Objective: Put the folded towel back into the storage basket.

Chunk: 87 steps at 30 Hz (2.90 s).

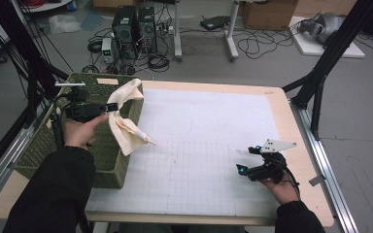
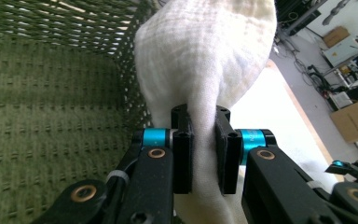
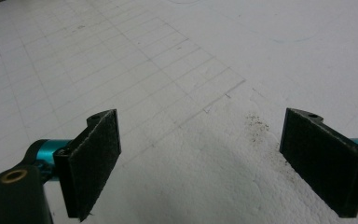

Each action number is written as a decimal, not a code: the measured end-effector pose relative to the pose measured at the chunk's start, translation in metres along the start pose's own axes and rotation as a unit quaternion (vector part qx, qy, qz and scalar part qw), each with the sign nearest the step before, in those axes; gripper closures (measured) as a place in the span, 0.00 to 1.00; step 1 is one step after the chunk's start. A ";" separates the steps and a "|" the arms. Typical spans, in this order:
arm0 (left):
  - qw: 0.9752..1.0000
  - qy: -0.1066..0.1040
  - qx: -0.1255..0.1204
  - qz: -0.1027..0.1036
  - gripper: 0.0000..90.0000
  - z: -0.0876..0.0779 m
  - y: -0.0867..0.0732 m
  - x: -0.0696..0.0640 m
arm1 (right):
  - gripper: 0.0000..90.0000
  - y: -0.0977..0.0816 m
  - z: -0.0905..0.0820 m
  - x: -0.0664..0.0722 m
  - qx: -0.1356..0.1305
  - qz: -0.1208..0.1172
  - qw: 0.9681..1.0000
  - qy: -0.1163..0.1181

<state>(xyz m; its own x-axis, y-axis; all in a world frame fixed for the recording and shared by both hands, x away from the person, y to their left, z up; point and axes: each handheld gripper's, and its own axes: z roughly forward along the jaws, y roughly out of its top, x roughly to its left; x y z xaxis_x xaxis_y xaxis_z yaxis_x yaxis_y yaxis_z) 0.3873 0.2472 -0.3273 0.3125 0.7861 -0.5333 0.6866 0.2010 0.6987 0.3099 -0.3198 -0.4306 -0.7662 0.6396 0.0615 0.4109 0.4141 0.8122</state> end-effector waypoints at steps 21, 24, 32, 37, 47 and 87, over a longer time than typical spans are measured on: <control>0.999 0.034 0.012 -0.001 0.89 -0.029 -0.001 0.029 | 0.13 0.000 0.001 0.000 0.004 0.001 1.000 0.001; 0.999 0.043 0.020 0.001 0.89 -0.034 -0.002 0.033 | 0.13 -0.001 0.001 0.000 0.005 0.001 1.000 0.000; 0.998 0.059 0.037 0.005 0.89 -0.047 -0.005 0.043 | 0.13 -0.001 0.002 0.000 0.006 0.000 1.000 -0.001; 0.996 0.070 0.057 0.014 0.89 -0.056 -0.008 0.049 | 0.13 -0.001 0.003 0.000 0.009 0.000 1.000 -0.002; 0.989 0.113 0.084 0.034 0.89 -0.038 -0.009 0.052 | 0.13 0.000 0.006 0.001 0.013 -0.002 1.000 0.001; 0.944 0.154 0.292 -0.008 0.83 0.033 -0.023 0.065 | 0.13 0.002 0.014 0.003 0.021 -0.011 1.000 0.010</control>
<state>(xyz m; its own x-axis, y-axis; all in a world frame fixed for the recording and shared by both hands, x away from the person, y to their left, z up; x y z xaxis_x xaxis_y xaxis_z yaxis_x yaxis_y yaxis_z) 0.4130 0.2740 -0.3939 0.1559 0.9364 -0.3145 0.9622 -0.0720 0.2626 0.3148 -0.3077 -0.4372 -0.7852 0.6167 0.0553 0.4133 0.4556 0.7884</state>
